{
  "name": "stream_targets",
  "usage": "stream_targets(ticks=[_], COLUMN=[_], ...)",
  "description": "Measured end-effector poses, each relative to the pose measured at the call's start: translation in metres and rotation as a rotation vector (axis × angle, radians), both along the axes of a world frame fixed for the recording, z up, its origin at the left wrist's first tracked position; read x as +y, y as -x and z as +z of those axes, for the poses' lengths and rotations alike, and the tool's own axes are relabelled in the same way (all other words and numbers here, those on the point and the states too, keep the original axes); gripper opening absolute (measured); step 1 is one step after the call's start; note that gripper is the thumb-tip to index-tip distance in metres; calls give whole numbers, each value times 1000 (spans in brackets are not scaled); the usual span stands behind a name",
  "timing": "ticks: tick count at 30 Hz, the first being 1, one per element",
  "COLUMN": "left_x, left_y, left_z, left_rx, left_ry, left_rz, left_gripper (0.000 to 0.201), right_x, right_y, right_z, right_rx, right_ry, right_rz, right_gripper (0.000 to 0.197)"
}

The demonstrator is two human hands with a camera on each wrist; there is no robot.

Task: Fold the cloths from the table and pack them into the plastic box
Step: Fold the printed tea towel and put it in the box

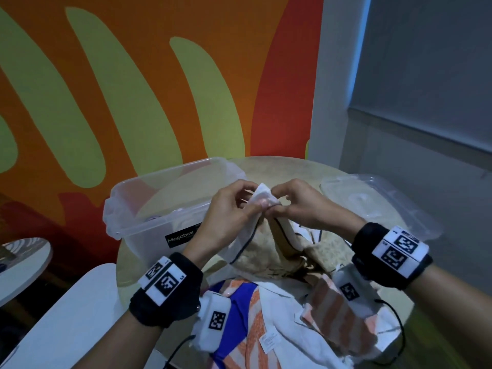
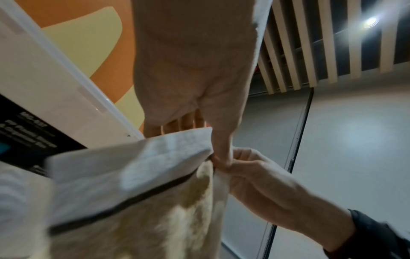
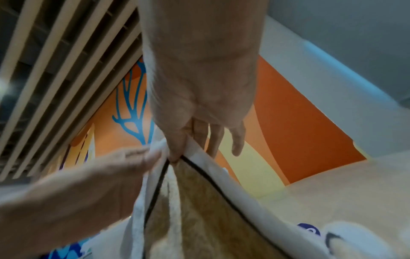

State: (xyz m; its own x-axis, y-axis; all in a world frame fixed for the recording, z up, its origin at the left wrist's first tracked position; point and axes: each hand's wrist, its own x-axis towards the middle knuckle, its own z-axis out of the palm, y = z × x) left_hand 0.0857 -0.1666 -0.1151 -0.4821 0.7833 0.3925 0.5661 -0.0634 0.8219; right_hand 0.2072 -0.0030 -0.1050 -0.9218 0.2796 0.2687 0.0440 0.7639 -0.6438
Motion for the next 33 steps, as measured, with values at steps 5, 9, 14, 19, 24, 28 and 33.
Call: stream_targets(ticks=[5, 9, 14, 19, 24, 28, 33], left_x=[-14, -15, 3, 9, 28, 41, 55], left_y=[15, 18, 12, 18, 13, -23, -42], left_z=[-22, -11, 22, 51, 63, 36, 43], left_rx=[19, -176, -216, -227, -779, -640, -512], left_ry=[416, 250, 82, 156, -230, 1, 32], left_rz=[-63, -114, -107, -168, -175, -367, -312], left_gripper=[40, 17, 23, 7, 25, 38, 28], right_x=[14, 13, 14, 33, 32, 28, 41], right_y=[-3, -20, -17, -23, -21, -14, -26], right_z=[5, 12, 4, 30, 61, 87, 108], right_rx=[119, 24, -16, 194, 365, 476, 492], right_ry=[255, 388, 373, 518, 504, 513, 740], right_rz=[-21, 89, 54, -163, -269, -302, -171], right_gripper=[28, 23, 36, 14, 30, 28, 28])
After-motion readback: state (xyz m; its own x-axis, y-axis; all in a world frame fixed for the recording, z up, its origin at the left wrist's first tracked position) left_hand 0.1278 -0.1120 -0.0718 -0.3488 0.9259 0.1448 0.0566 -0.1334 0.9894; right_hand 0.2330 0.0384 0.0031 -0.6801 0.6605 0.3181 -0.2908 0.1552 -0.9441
